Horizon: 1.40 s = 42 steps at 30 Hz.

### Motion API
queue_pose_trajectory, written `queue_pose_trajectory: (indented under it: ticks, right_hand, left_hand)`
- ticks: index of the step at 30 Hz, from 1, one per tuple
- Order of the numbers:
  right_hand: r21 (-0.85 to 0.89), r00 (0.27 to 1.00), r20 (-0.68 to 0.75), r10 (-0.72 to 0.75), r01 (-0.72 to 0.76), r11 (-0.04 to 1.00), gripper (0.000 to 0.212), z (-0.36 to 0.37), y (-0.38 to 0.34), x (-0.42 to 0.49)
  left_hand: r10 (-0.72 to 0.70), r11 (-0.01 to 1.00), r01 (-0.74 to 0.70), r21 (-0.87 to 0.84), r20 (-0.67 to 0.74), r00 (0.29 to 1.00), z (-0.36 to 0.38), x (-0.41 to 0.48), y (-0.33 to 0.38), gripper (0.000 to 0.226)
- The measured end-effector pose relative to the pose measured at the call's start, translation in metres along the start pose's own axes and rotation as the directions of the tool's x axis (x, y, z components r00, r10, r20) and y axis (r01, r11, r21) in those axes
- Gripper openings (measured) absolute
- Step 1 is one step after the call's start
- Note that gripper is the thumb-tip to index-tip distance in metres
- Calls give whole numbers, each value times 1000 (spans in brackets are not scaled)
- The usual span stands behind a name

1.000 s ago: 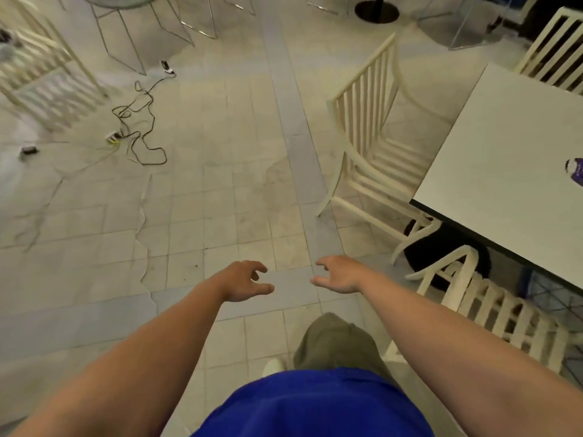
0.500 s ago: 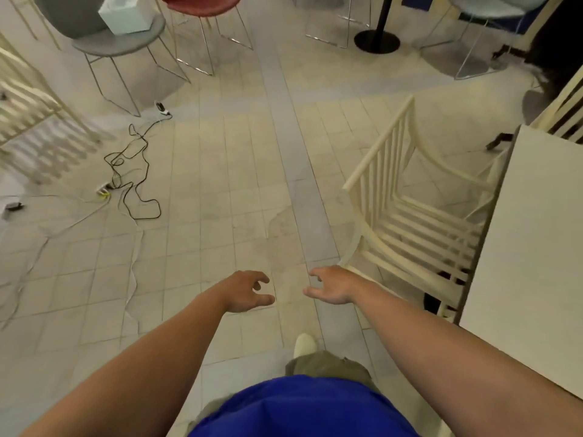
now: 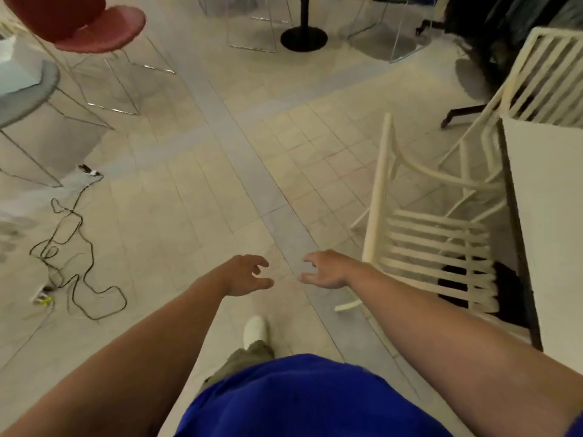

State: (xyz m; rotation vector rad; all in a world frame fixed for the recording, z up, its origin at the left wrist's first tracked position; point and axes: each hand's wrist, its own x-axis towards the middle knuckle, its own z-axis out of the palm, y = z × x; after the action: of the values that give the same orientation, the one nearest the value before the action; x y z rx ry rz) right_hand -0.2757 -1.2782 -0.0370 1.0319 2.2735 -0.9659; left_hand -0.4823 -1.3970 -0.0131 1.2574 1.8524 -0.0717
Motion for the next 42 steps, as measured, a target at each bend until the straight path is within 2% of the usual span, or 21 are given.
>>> queue_pose_trajectory:
  ticks: [5,10,16,20,22,26,29,34,36,38,42]
  right_hand:
    - [168,985,-134,112,-89,982,77,-53,-17,38]
    - [365,928,-226,298,-203,909,79,-93,-3,53]
    - [541,795,-353,494,-257,801,70,-128,40,69]
    - [660,641,-452,621,-229,716,65,-148,67,70]
    - [703,587,-425,689,-265,660,67,-158,83,73]
    - [770,543,-344,766,-303,561,73,-164,99,76]
    - [815,493,-260,830,-349,463,75,-157,100,76]
    - [878,366,-20,931,-439,191,77,-131,94,81]
    - [877,297,76,952,-473,78,72,-122,86,82]
    - [859,248,178,952,-510,-28,64,-116,72,85]
    - [806,116,270,956,-571,-158,53,-115,55,97]
  left_hand:
    - [114,974,-126,188,73,991,-102,70,-3,60]
    - [291,897,-335,288,186,939,-168,137,54,58]
    - [440,741,-555,378,351,827,-198,225,151,59]
    - [482,629,-668,397,476,736,-206,263,209,61]
    - [489,556,-712,429,524,698,-214,285,243,62]
    - [575,393,-802,449,560,596,-220,315,289,67]
    - [587,183,-858,480,647,488,-212,335,313,68]
    - [489,-170,-882,439,815,312,-191,384,351,72]
    - [401,-305,-849,431,867,296,-185,403,365,72]
    - [301,-391,-823,412,902,309,-183,418,373,71]
    - [230,-472,-810,347,936,267,-182,440,382,58]
